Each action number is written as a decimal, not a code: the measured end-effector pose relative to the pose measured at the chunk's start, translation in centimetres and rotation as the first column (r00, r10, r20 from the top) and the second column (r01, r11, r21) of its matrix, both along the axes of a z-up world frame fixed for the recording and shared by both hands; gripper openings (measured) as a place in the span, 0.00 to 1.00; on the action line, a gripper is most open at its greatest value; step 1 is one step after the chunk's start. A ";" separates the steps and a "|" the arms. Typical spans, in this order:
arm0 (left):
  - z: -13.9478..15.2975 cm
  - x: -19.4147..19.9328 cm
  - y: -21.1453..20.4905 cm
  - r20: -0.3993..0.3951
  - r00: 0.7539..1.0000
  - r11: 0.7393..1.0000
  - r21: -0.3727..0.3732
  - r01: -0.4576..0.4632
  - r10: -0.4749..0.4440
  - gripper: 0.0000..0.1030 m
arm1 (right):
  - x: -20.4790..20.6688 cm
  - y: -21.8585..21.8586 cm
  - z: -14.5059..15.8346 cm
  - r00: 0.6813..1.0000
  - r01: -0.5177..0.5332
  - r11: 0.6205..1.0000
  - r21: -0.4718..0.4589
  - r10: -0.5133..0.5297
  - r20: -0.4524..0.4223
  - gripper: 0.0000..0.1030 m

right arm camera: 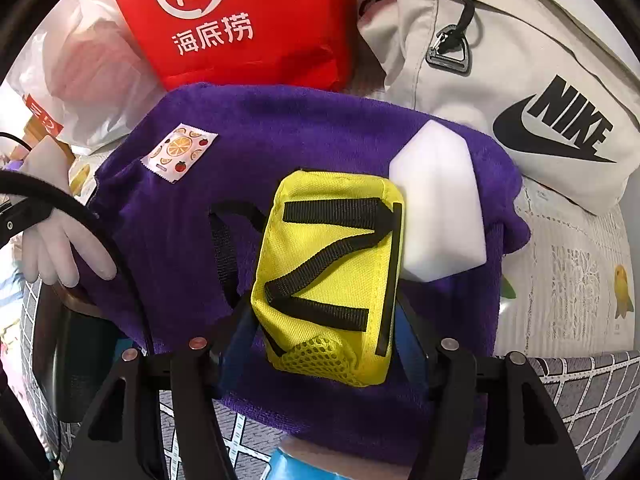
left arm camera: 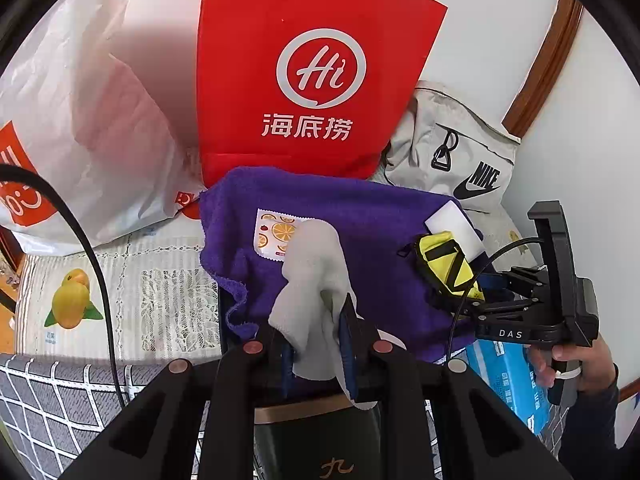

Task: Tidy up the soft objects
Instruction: 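Lower the yellow mesh bag onto the purple towel, open right tool, while left holds cloth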

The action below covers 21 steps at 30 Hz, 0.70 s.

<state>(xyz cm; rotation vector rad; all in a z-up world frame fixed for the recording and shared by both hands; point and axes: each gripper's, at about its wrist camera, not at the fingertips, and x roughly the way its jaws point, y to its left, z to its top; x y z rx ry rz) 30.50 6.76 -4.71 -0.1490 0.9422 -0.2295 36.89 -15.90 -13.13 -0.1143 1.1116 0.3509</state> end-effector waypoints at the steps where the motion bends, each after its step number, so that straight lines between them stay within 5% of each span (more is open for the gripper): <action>1: 0.1 0.0 0.0 -0.002 1.000 1.000 0.003 0.001 -0.001 0.18 | 0.0 0.0 0.0 1.000 -0.002 1.000 0.000 0.002 0.000 0.63; 7: 0.1 0.5 0.2 -0.007 1.000 1.000 0.002 -0.003 0.003 0.18 | -0.3 0.0 0.3 1.000 -0.014 1.000 -0.020 0.014 0.010 0.65; 21: -2.2 3.2 -0.5 -0.082 0.997 1.000 -0.010 0.010 -0.010 0.18 | -0.7 -1.5 1.0 0.999 0.037 0.995 0.090 -0.035 -0.016 0.70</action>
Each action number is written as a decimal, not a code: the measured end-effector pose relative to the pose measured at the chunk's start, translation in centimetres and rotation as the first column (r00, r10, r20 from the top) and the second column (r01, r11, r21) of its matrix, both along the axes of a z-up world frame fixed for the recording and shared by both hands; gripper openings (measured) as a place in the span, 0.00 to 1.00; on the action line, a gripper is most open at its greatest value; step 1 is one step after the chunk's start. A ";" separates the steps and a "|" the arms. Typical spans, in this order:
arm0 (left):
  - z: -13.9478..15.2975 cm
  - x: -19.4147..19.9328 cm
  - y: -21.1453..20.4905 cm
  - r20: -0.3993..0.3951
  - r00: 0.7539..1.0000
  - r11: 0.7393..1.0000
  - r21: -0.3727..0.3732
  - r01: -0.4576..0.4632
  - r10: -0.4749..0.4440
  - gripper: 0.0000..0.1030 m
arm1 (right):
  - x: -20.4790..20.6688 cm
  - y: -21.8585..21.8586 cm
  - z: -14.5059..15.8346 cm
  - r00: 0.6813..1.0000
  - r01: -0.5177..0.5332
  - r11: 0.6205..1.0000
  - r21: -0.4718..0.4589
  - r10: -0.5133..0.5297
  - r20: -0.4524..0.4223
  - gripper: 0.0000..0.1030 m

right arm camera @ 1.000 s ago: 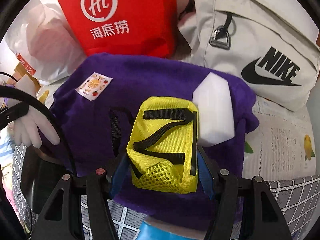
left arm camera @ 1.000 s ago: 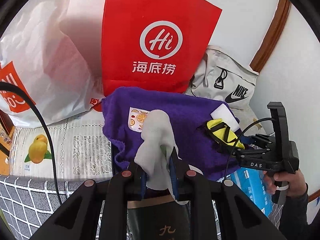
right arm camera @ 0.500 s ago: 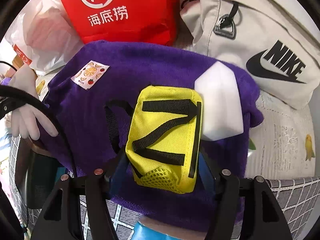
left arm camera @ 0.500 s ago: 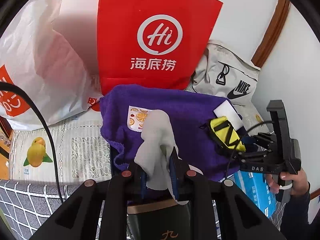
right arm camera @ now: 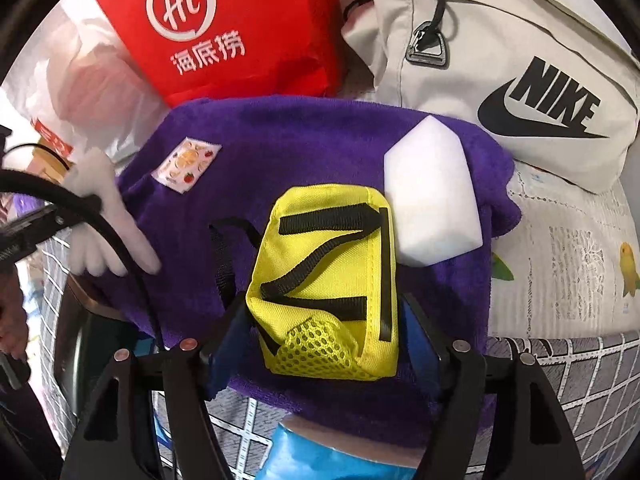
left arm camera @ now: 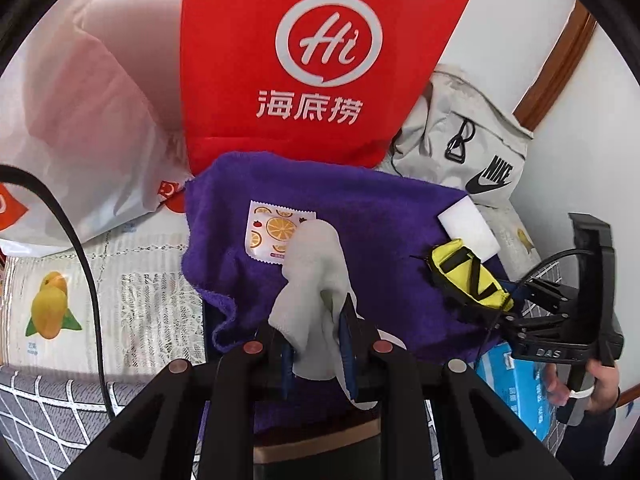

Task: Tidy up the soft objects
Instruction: 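Lower the yellow mesh bag onto the purple towel, open right tool, while left holds cloth, then lower the white cloth onto the purple towel and open the left tool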

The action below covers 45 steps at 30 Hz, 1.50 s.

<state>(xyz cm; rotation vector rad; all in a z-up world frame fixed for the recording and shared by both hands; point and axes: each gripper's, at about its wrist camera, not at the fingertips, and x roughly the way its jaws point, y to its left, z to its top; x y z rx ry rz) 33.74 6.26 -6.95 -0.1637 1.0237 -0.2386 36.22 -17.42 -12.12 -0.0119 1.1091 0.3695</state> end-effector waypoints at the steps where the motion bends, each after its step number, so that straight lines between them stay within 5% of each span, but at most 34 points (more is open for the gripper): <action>1: -0.3 0.2 -0.1 -0.009 1.000 1.000 0.005 0.004 -0.003 0.18 | 0.0 0.0 0.1 1.000 -0.001 1.000 -0.001 0.001 0.000 0.70; 18: -3.4 3.1 -1.8 -0.100 0.995 0.995 0.095 0.003 0.007 0.22 | -1.9 -2.4 3.6 0.997 0.050 0.994 0.095 -0.056 0.060 0.76; 24: -3.0 3.0 -2.3 -0.112 0.994 0.993 0.119 0.001 0.012 0.33 | -3.8 -2.4 4.9 0.993 0.054 0.992 0.117 -0.065 0.096 0.76; 26: -3.0 3.2 -2.4 -0.130 0.991 0.991 0.136 0.001 0.017 0.46 | -4.4 -2.2 5.1 0.993 0.048 0.992 0.112 -0.060 0.105 0.76; 45: 0.7 -0.3 -0.1 -0.105 0.992 0.983 0.174 -0.050 0.069 0.53 | -9.8 -1.6 5.9 0.992 0.024 0.994 0.104 -0.036 0.120 0.76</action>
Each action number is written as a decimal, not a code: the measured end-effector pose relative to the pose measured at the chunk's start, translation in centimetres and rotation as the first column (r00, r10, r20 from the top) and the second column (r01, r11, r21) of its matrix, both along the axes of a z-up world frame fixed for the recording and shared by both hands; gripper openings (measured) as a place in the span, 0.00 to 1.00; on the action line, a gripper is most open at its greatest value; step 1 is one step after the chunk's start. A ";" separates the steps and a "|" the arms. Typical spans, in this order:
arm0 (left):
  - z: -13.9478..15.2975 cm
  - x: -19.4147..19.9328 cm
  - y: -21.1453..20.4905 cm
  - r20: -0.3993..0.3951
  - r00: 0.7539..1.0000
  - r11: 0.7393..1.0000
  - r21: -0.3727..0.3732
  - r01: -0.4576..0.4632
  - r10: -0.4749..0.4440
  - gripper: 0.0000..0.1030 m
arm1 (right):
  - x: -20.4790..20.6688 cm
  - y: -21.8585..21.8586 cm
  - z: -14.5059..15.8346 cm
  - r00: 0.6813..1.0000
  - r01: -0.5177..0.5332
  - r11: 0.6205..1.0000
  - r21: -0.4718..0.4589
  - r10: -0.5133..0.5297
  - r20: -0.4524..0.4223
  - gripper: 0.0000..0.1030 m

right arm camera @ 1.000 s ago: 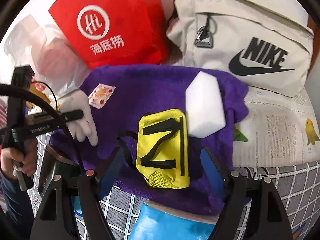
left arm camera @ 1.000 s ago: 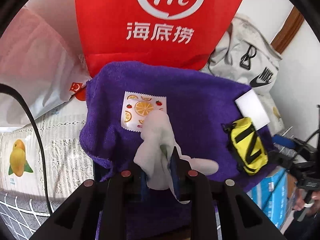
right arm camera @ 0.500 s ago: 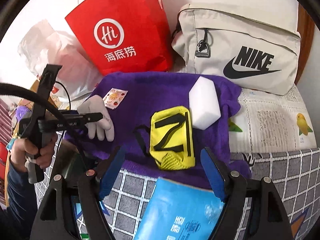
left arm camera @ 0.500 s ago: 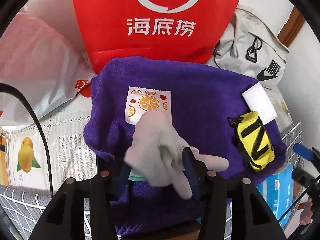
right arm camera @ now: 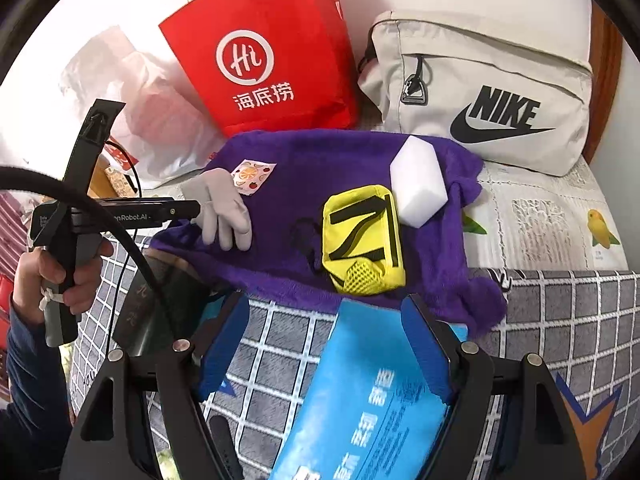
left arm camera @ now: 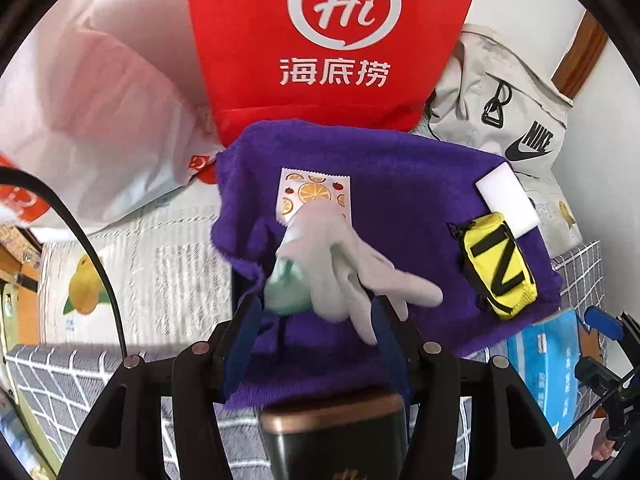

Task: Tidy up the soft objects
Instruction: 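Lower the white cloth onto the purple towel and open the left tool, then grasp the crumpled white tissue with the right tool while the left tool reaches toward a black strap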

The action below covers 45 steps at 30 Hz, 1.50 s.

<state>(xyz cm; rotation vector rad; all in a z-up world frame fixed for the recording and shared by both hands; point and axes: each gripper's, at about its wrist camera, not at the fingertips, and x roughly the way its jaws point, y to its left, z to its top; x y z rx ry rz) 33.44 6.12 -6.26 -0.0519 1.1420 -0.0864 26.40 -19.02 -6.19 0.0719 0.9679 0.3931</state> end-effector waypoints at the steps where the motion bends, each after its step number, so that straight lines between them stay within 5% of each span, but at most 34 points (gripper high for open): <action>1: 0.2 -0.5 0.2 0.003 1.000 1.000 -0.001 -0.005 0.005 0.53 | -0.4 -0.1 0.2 1.000 0.002 1.000 0.001 -0.002 0.004 0.76; 13: 3.1 -9.2 0.7 0.074 0.997 0.999 -0.036 -0.025 0.028 0.53 | -7.7 -0.7 1.6 0.999 0.024 0.999 0.035 -0.025 0.039 0.76; 25: 3.2 -18.3 -1.7 0.119 0.992 0.996 -0.069 0.056 -0.048 0.53 | -15.2 -0.5 0.6 0.998 0.026 0.999 0.036 -0.028 0.052 0.76; 31: 0.7 -21.2 -1.9 0.094 0.995 0.995 -0.083 0.047 -0.039 0.53 | -17.8 0.7 -2.0 0.999 -0.006 1.000 -0.017 0.007 0.031 0.68; 35: -0.9 -22.7 -1.8 0.079 0.997 0.993 -0.110 0.033 -0.024 0.53 | -18.8 0.9 -4.7 1.000 -0.011 0.999 -0.032 0.011 -0.011 0.50; 45: -2.6 -25.1 -3.8 0.073 0.994 0.990 -0.109 0.089 -0.082 0.53 | -18.7 2.4 -9.1 1.000 0.024 0.992 -0.121 -0.025 -0.008 0.46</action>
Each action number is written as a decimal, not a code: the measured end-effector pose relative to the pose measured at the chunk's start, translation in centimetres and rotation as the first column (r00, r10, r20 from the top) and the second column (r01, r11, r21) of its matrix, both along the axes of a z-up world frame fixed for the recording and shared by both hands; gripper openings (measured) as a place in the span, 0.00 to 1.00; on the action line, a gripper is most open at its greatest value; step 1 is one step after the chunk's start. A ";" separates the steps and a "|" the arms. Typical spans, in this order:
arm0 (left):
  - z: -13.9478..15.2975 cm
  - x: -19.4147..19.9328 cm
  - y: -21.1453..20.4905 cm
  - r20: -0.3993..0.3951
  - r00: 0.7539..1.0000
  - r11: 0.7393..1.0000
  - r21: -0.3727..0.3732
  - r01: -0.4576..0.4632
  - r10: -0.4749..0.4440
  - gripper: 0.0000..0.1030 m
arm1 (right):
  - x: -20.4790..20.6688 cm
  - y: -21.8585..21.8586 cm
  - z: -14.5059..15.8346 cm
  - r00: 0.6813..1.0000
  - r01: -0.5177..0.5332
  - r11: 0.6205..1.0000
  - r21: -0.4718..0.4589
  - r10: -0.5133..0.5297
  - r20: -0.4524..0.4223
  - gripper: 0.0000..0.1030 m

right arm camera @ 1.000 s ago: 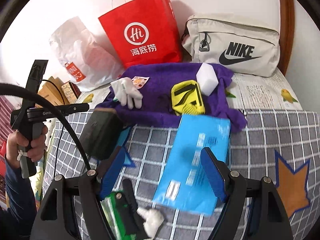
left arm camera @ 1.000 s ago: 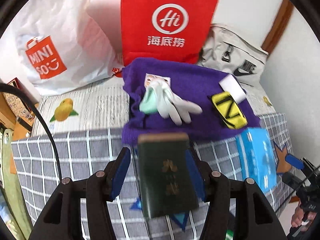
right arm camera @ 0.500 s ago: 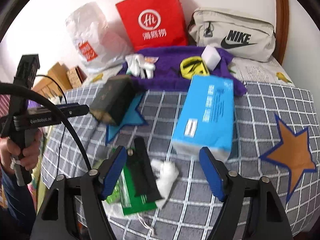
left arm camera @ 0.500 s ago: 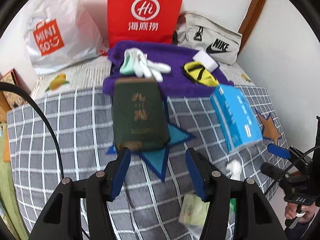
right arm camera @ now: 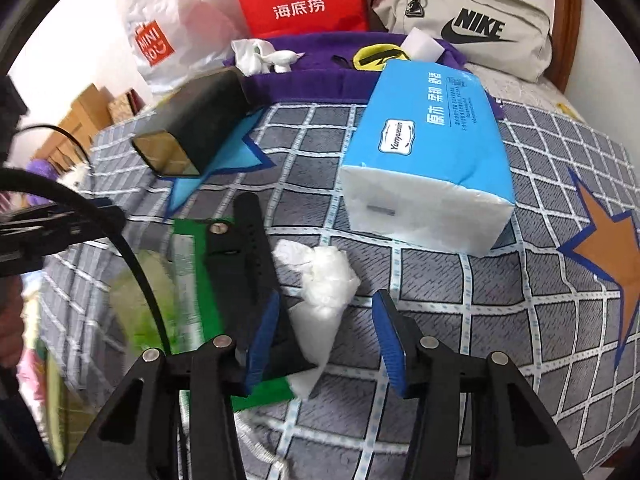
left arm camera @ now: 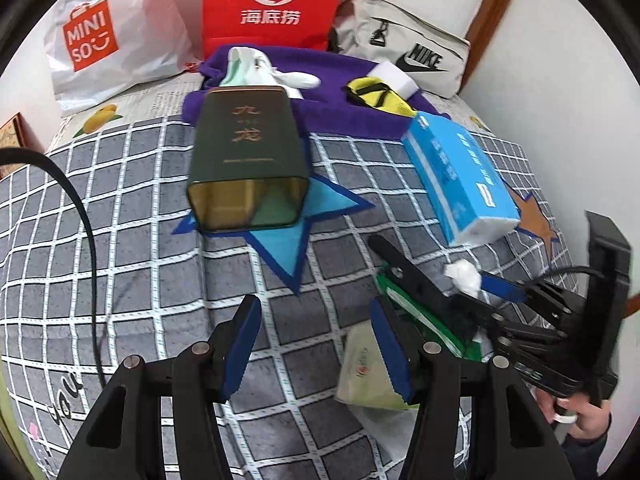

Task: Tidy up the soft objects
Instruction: 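Grasp the crumpled white tissue with the right tool while the left tool reaches toward a black strap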

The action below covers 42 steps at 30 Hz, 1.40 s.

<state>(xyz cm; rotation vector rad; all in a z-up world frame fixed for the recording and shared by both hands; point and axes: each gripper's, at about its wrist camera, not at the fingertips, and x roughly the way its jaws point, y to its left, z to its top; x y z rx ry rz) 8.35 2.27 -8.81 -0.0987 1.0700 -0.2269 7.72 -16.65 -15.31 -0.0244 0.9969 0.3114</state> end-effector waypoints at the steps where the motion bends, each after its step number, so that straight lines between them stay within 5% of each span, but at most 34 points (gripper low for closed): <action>1: -0.1 -0.1 -0.2 -0.003 1.000 1.000 -0.002 0.004 -0.004 0.53 | 0.1 0.0 -0.3 1.000 0.004 1.000 0.002 -0.004 0.007 0.45; 3: -0.3 -0.2 -0.5 -0.005 1.000 1.000 -0.001 0.018 -0.018 0.53 | 0.1 -0.1 -0.3 0.999 0.015 1.000 0.015 -0.016 0.043 0.24; 4: -0.4 -0.3 -0.7 -0.008 1.000 1.000 0.003 0.027 -0.027 0.53 | 0.2 -0.1 -0.5 0.999 0.016 1.000 0.011 -0.017 0.046 0.23; 10: -0.8 -1.5 -1.1 -0.020 0.998 0.997 -0.045 0.065 -0.066 0.53 | 0.2 -0.4 -0.3 0.998 0.000 1.000 0.014 0.000 0.058 0.23; 31: -2.5 1.8 -5.3 -0.074 0.993 0.995 -0.025 0.095 -0.097 0.53 | -1.8 -3.7 1.4 0.997 0.026 0.997 0.069 -0.031 0.073 0.23; 37: -0.8 1.2 -6.1 -0.026 0.996 0.996 0.031 0.082 -0.081 0.53 | -2.0 -4.8 1.5 0.996 0.043 0.996 0.073 -0.049 0.075 0.23; 42: 0.3 1.0 -8.4 -0.024 0.990 0.990 -0.025 0.140 -0.141 0.53 | -2.5 -6.0 2.1 0.994 0.056 0.996 0.068 -0.062 0.094 0.23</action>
